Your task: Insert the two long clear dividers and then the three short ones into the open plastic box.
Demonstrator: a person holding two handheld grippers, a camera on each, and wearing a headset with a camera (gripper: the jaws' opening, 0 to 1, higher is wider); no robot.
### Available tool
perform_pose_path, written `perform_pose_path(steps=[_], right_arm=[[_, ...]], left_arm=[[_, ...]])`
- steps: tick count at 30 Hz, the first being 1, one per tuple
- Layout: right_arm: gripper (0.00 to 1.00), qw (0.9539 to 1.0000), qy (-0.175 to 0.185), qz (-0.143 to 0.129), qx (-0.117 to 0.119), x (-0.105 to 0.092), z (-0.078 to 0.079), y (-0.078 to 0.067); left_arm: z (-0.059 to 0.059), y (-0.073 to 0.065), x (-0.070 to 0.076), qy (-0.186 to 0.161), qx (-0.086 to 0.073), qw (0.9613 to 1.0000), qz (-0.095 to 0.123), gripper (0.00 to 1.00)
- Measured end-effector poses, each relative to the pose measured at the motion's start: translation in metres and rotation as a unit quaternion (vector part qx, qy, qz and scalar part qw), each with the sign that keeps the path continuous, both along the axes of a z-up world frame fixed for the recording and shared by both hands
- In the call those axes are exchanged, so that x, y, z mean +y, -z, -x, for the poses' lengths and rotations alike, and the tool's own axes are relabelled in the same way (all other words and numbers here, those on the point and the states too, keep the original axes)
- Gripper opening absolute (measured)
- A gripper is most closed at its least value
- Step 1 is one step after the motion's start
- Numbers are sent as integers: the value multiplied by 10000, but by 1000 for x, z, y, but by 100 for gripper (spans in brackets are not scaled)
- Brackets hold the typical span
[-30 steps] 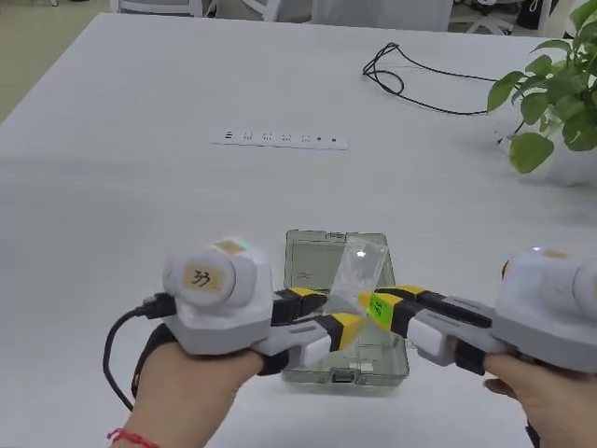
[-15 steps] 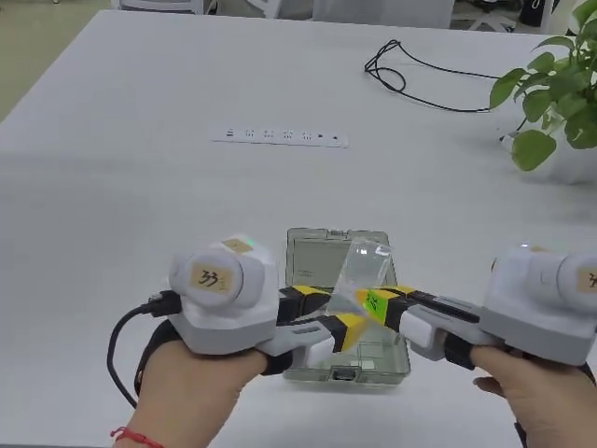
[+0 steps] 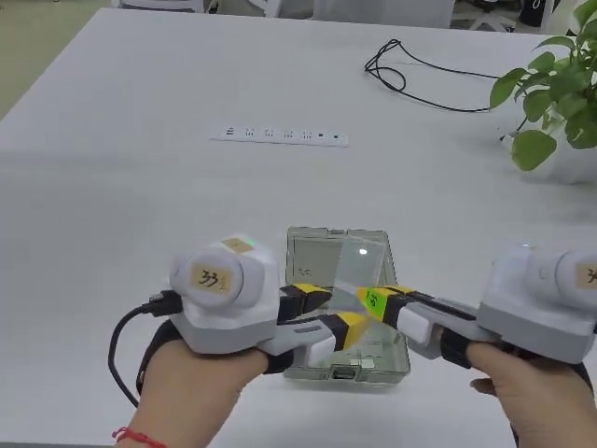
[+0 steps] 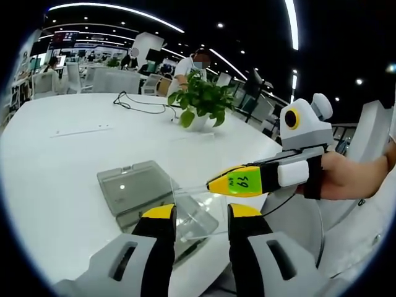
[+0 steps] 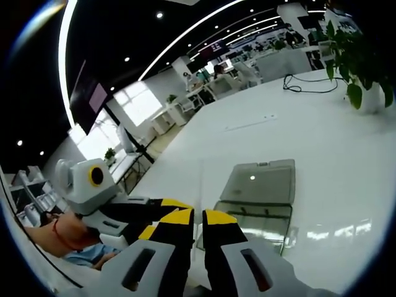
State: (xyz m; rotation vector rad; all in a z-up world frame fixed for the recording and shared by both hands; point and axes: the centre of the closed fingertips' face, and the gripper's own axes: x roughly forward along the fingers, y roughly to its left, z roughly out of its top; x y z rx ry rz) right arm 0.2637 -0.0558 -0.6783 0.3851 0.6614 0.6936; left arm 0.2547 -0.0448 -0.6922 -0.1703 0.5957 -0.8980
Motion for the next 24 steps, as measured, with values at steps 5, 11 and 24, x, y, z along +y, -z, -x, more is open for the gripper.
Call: perform_pose_path(steps=[5,11,24], right_arm=[[7,10000,16,-1,-4,0,-1,0],[7,10000,7,-34,48,-1,1,-1],[7,9999,51,99,55,-16,-9,-4]], left_arm=[[2,0,-1,34,26,10000,17,33],[3,0,0,87,-27,10000,15,33],[3,6,12,274,-116,9995,-137,42]])
